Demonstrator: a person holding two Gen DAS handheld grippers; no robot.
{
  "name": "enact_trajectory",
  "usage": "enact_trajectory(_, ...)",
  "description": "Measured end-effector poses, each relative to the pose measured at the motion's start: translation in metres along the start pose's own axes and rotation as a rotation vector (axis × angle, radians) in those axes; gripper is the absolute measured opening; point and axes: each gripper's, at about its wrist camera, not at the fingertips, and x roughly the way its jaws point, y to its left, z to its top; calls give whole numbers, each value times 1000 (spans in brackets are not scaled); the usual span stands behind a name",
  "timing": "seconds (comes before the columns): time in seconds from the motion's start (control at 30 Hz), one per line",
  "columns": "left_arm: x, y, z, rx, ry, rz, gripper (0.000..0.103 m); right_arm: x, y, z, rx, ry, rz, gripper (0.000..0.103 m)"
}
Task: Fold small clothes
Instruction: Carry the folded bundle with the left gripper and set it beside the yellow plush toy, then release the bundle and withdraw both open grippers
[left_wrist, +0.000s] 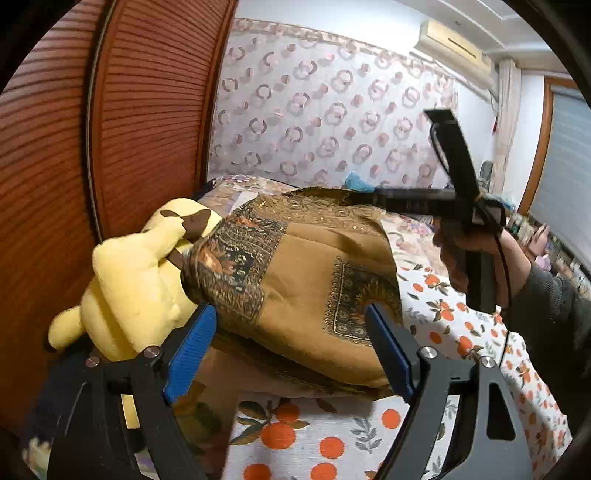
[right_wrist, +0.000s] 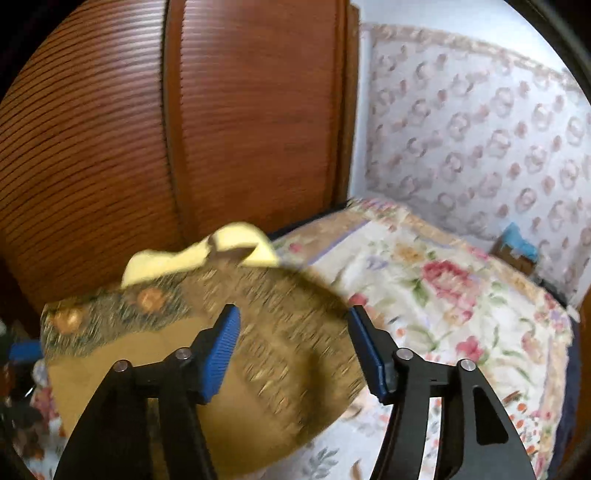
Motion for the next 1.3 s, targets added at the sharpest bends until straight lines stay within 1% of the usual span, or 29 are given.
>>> enact_trajectory(0.03, 0, -1, 1, 5, 0, 9, 83, 3, -1, -7, -5, 23, 10, 67)
enact_trajectory(0.1, -2, -3, 1, 16, -4, 22, 83, 15, 0, -16, -17, 69, 4, 72)
enact_trajectory(0.13, -3, -4, 2, 24, -9, 34, 84, 19, -1, -21, -11, 94, 8, 73)
enact_trajectory(0.2, -6, -6, 3, 40, -18, 40, 100, 31, -6, -29, 9, 121, -6, 75)
enact_trajectory(0.23, -7, -6, 4, 42, -19, 41, 103, 37, -8, -28, 17, 127, -11, 75)
enact_trajectory(0.37, -11, -10, 6, 60, -21, 48, 103, 35, -14, -25, 52, 106, -9, 75)
enact_trajectory(0.5, -15, -13, 8, 75, -20, 48, 103, 28, -7, -27, 61, 91, -11, 75)
enact_trajectory(0.67, -22, -20, 7, 95, -22, 49, 103, -7, 23, -52, 81, 58, -21, 75)
enact_trajectory(0.77, -27, -27, 4, 109, -23, 54, 103, -31, 33, -62, 93, 38, -30, 75)
enact_trajectory(0.87, -34, -35, 0, 124, -31, 43, 103, -56, 40, -74, 107, 19, -44, 75)
enact_trajectory(1.07, -48, -58, -8, 163, -36, 32, 103, -121, 60, -103, 144, -35, -93, 75)
enact_trajectory(1.2, -58, -74, -14, 176, -37, -4, 103, -161, 74, -125, 164, -68, -124, 83)
enact_trajectory(1.3, -64, -85, -19, 177, -33, -26, 103, -186, 85, -139, 175, -76, -153, 85)
